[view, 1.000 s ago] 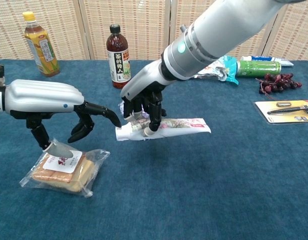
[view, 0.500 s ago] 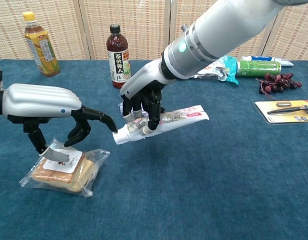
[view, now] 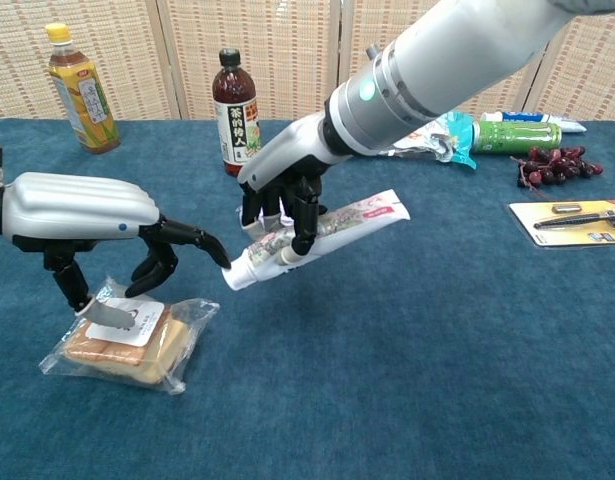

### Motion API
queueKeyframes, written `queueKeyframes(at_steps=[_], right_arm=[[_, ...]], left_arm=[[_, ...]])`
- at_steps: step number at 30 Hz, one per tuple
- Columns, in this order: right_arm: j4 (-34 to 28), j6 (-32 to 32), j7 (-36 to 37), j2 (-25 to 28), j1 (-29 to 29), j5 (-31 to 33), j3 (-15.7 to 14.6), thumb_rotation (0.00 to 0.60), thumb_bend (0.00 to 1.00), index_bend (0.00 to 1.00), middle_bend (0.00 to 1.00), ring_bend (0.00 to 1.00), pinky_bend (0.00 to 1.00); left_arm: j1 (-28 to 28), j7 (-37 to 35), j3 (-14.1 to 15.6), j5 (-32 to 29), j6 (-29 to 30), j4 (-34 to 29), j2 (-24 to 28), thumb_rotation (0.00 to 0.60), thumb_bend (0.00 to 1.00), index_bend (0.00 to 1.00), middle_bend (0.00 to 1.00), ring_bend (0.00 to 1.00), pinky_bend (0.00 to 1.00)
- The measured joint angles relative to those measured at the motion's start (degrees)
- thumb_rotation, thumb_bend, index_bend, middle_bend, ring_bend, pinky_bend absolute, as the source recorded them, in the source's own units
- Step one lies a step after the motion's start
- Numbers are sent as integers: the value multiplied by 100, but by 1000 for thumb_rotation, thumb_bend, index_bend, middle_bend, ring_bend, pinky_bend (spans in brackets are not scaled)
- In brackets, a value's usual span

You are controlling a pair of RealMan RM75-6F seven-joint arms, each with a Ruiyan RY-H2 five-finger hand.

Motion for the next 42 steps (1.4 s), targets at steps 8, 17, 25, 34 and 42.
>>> queueKeyframes(at_steps=[8,17,25,34,42], right_arm=[[-65,55,-2,71,-113,-72,92,600,1000,998,833,782,513],[-131,143,-6,150,-251,-131,196,600,1000,1000,840,793,513],[-151,196,-24,197,-347,-155,252,600,1000,1000,843,797,513],[-196,205,-9,258,-479,-213,384,600,1000,1000,846,802,513],[-218,226,-4,281,-562,-247,467,600,1000,1000,846,805,513]], left_arm=[[-26,31,-8,-31,-57,-32,33,600,232,174,626,531,382],[-48,65,-5,-55,-112,-85,67,600,233,174,626,531,381],[-70,80,-10,-75,-164,-107,69,600,232,174,626,531,381],[-80,77,-8,-84,-182,-106,73,600,232,174,626,530,382],[-87,78,-30,-106,-181,-112,87,600,232,174,625,528,380]])
